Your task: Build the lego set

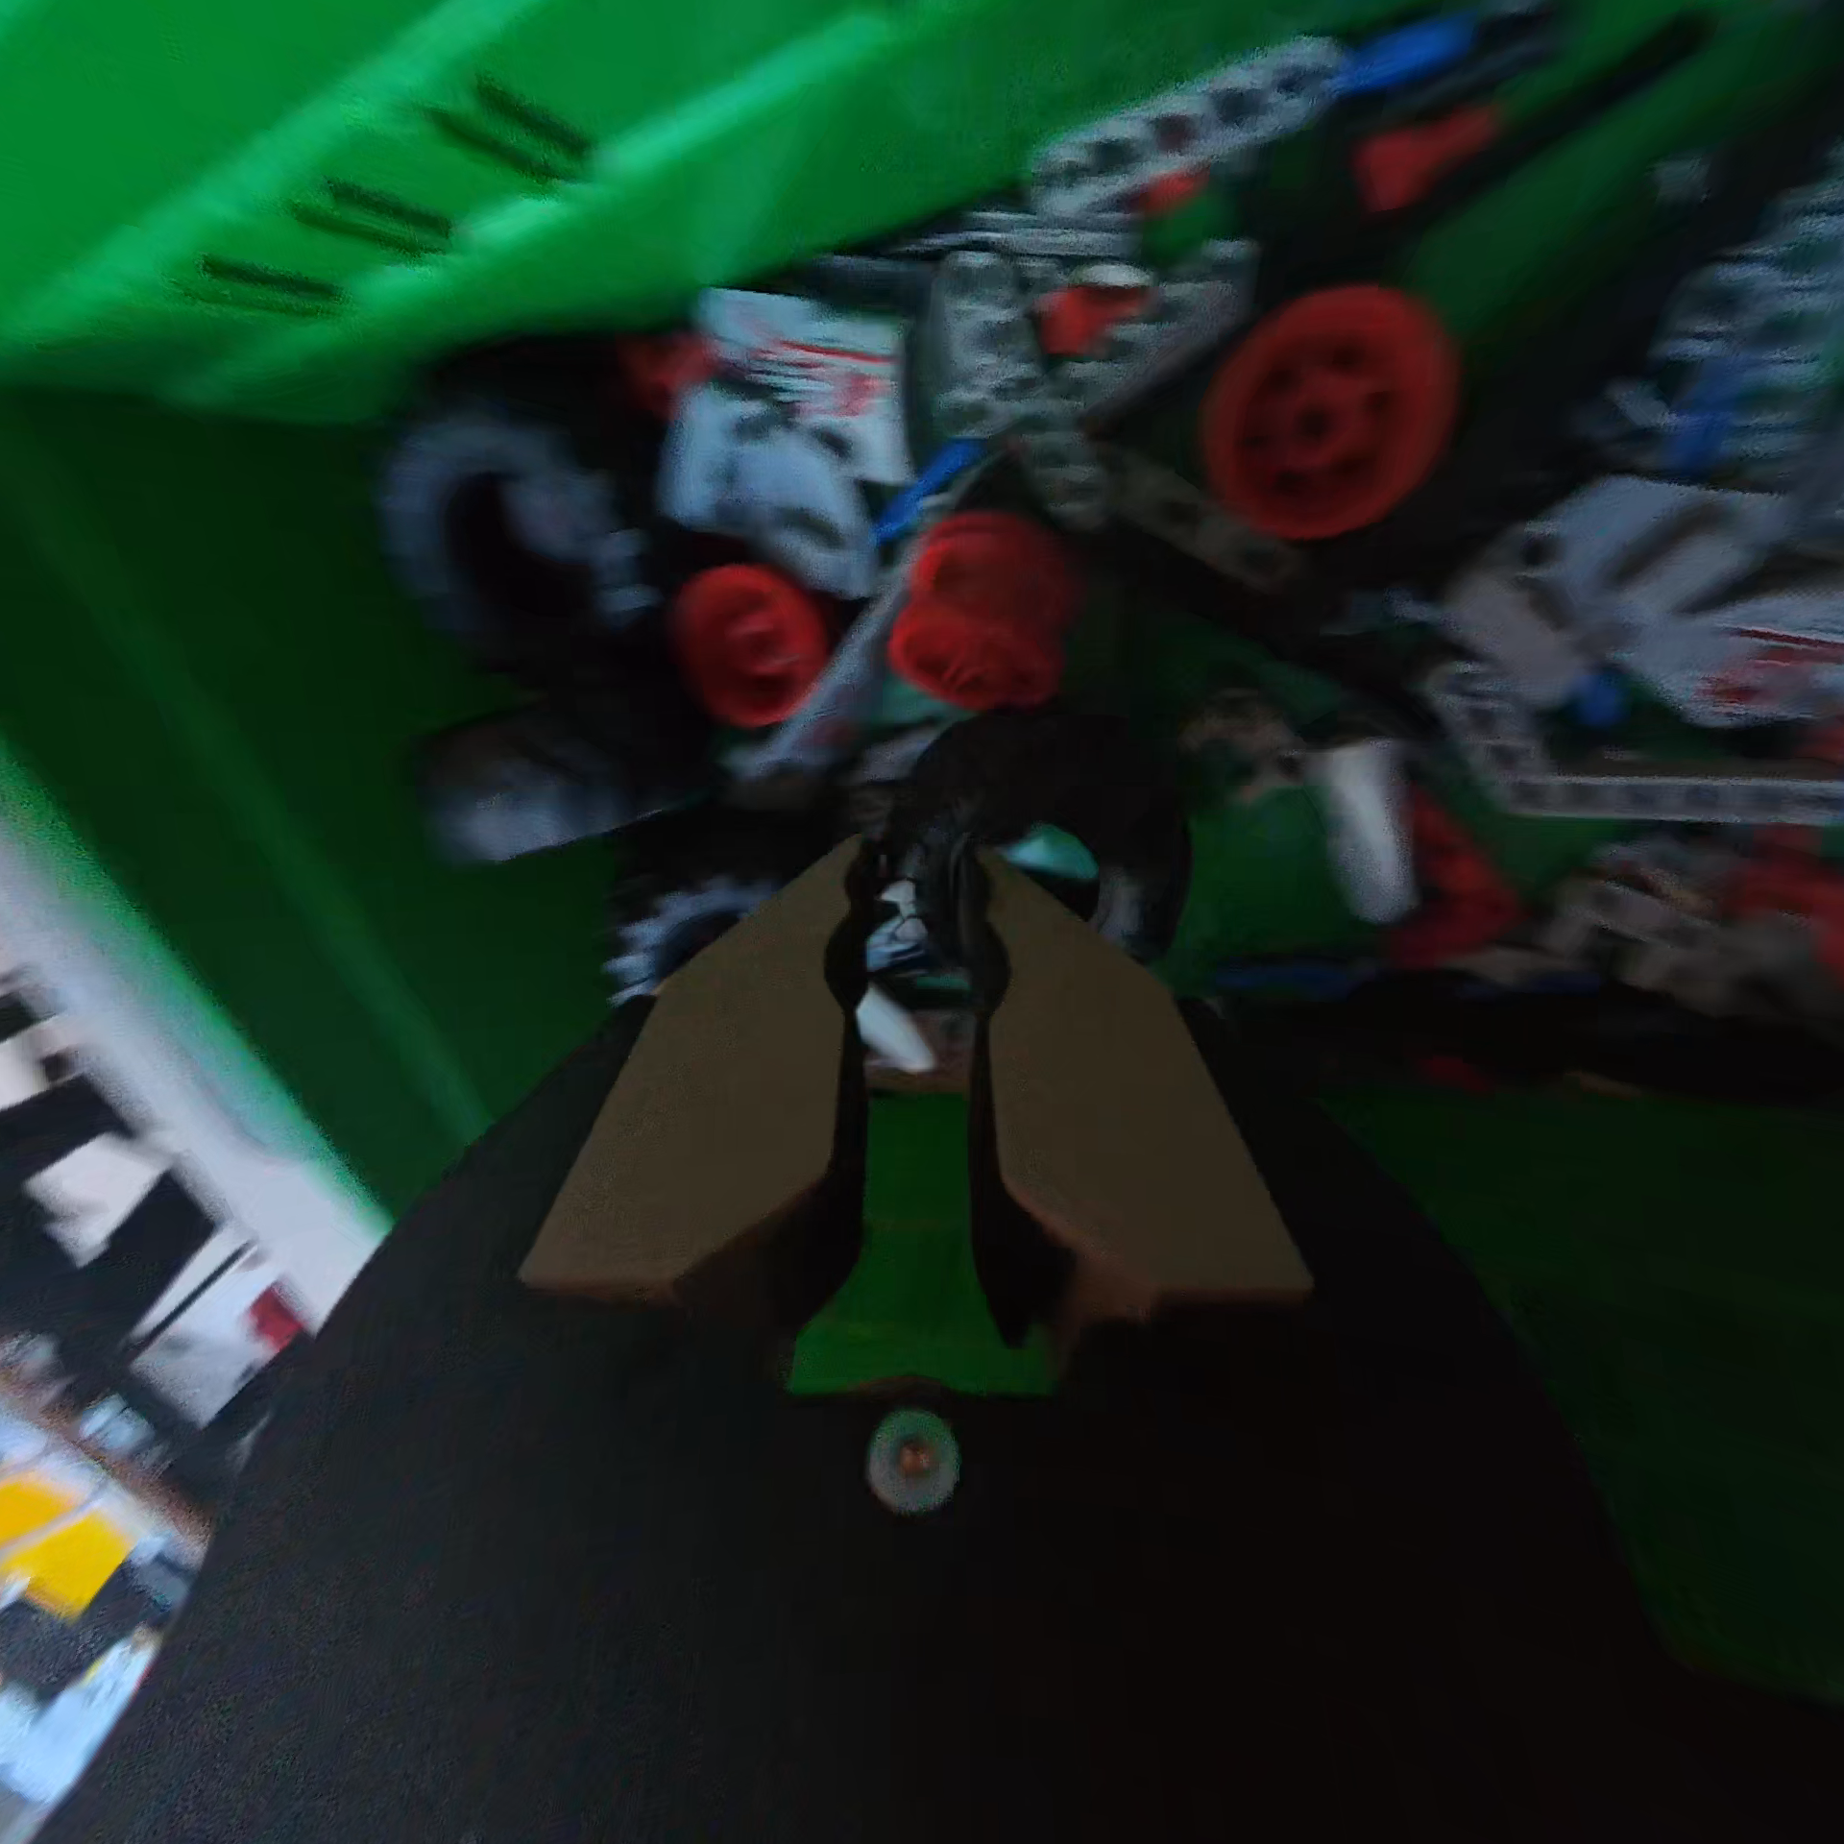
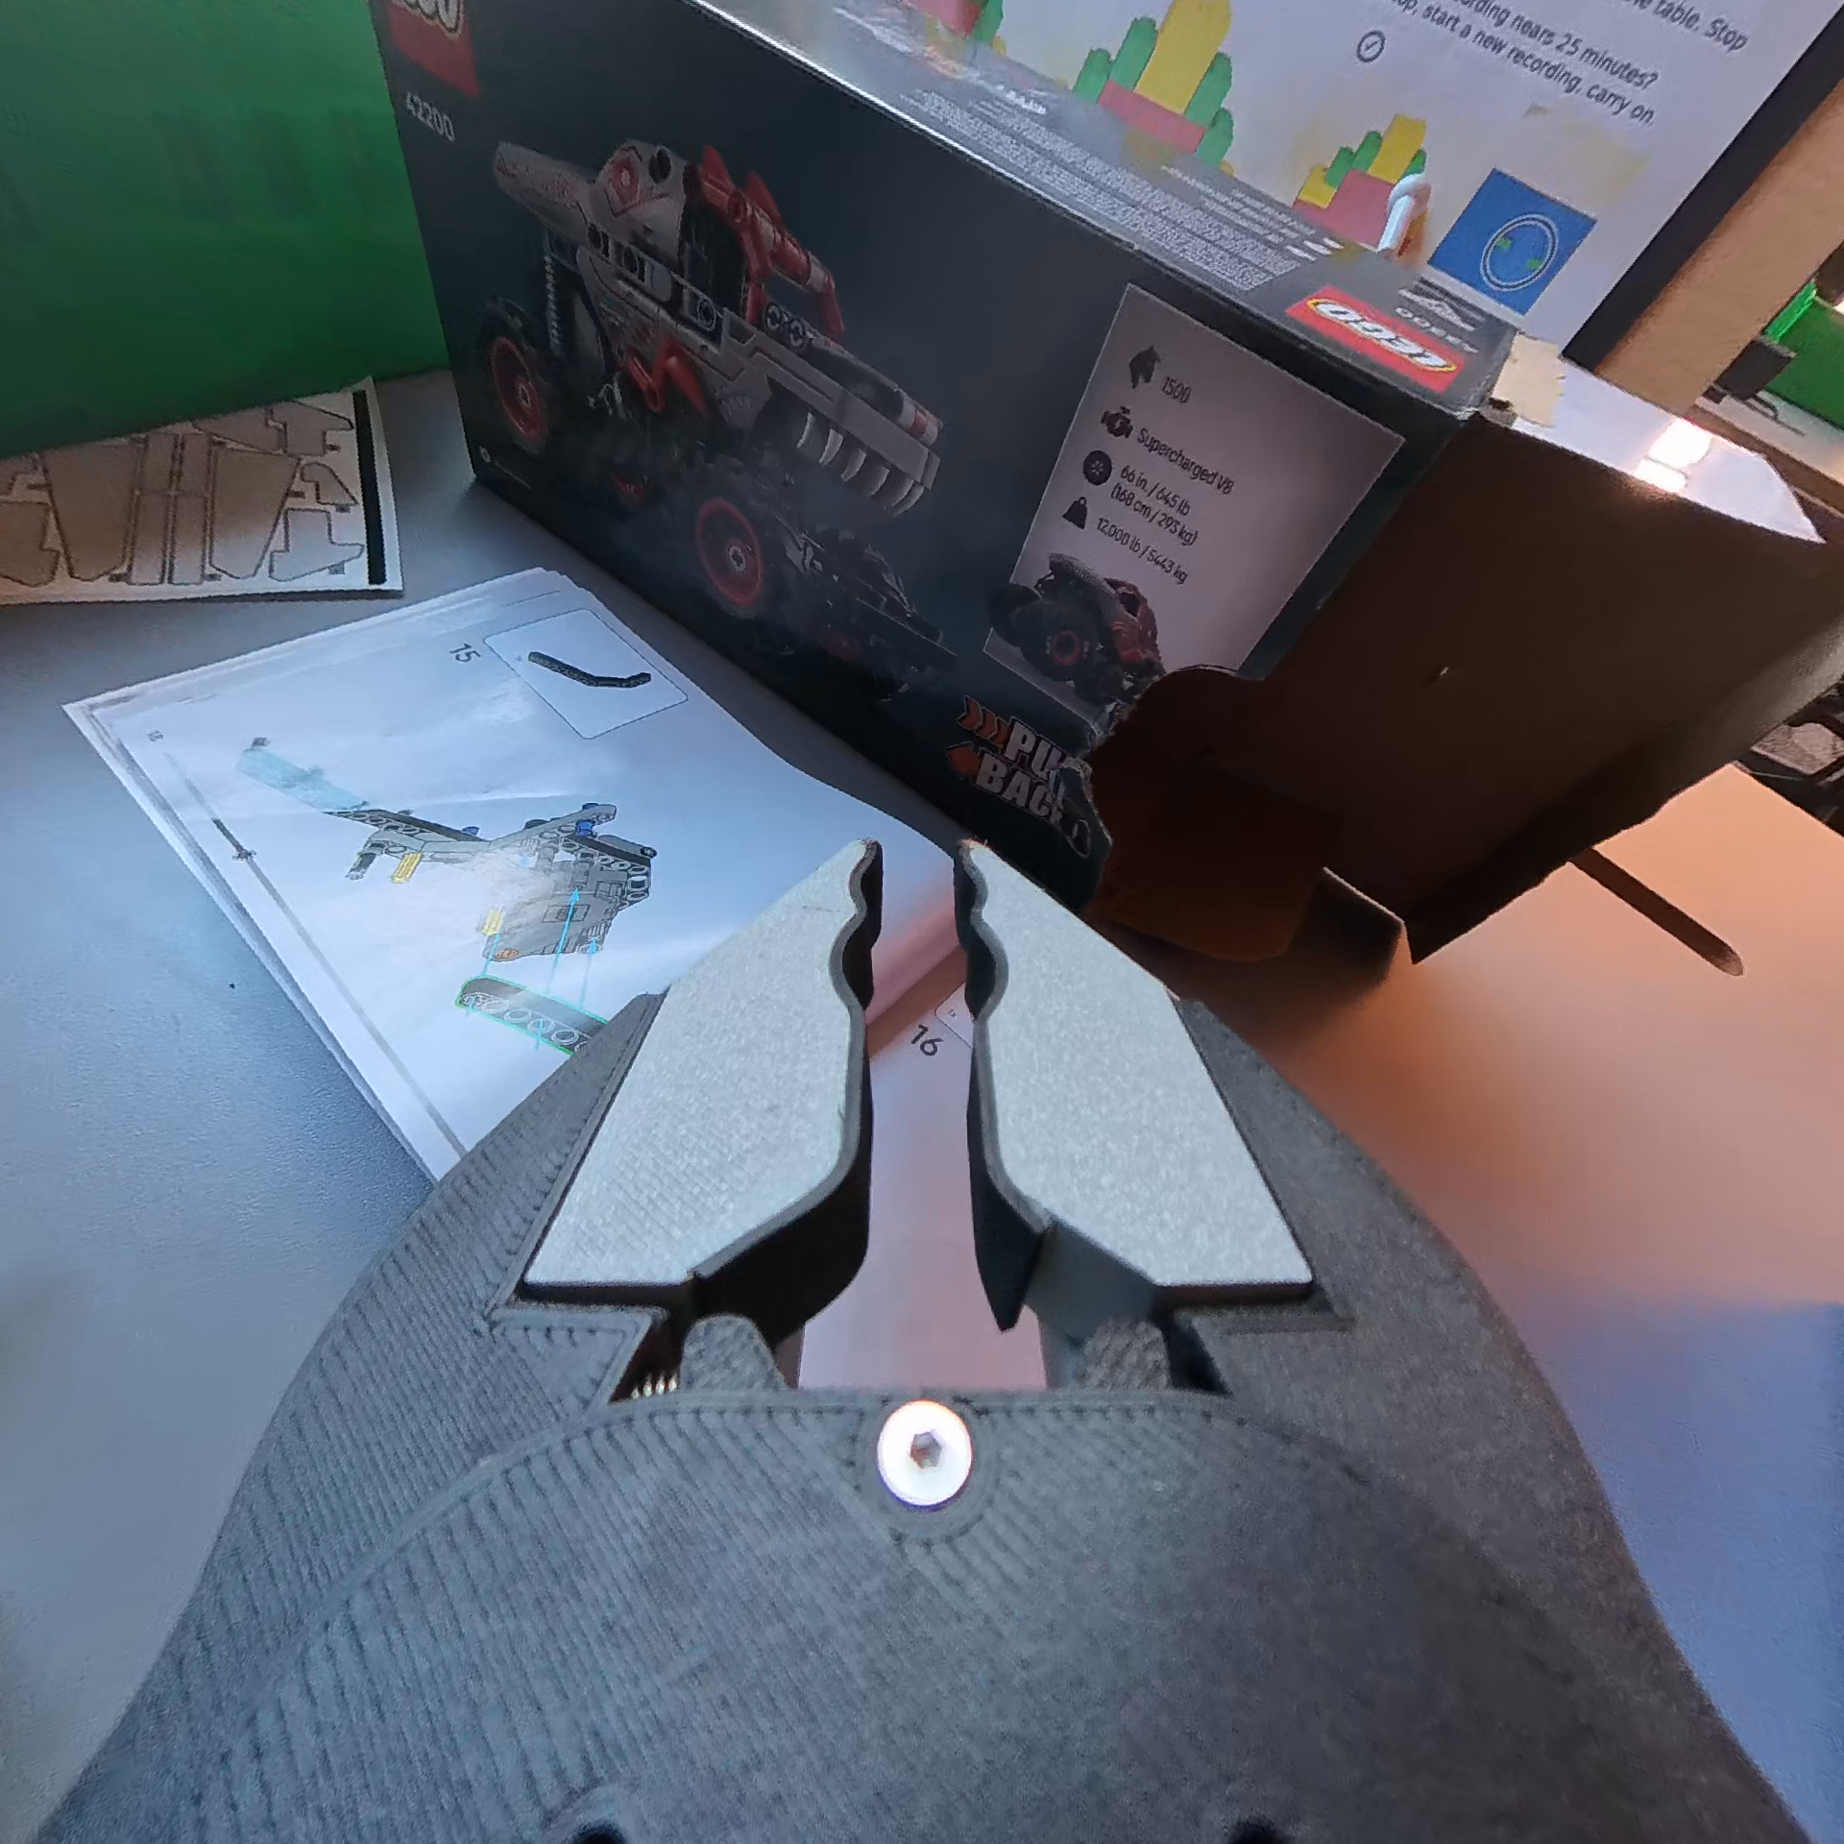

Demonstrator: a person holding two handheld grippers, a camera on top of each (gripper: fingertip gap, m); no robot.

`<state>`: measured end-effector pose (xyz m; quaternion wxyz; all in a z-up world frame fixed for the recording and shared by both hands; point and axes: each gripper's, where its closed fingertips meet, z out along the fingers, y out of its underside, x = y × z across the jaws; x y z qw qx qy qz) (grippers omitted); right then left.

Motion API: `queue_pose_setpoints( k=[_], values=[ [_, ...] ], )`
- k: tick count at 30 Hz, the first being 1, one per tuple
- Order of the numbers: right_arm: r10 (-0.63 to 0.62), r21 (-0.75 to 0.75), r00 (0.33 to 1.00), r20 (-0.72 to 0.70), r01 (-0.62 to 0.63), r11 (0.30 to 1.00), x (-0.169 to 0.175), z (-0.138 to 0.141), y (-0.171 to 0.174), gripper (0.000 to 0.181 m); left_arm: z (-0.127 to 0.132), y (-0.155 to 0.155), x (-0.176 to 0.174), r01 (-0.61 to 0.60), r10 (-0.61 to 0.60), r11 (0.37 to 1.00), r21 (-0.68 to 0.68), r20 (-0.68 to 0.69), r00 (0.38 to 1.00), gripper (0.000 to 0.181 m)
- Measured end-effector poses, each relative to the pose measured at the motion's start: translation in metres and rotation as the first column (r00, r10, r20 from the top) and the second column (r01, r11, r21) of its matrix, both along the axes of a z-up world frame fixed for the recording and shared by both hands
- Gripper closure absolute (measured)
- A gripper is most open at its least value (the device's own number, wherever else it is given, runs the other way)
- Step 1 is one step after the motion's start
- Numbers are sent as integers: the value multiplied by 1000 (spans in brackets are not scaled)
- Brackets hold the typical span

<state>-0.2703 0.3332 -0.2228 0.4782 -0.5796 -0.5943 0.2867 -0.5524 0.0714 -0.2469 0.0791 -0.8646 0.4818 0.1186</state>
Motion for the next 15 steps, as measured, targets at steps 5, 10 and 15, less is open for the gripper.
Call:
queue_pose_setpoints(
  k=[5,10,15],
  values=[
    [4,-7,1000,7,-4,1000,-1,-3,0,171,26,17,-26,-128,128,982,139,4,992,166],
    [-13,-11,1000,16,14,1000,-1,-6,5,171,43,30,-29,-104,107,962,254,0,994,160],
    [-45,-17,999,5,45,999,2,-5,13,171,54,32,-24,-86,80,954,287,34,996,155]
  ],
)
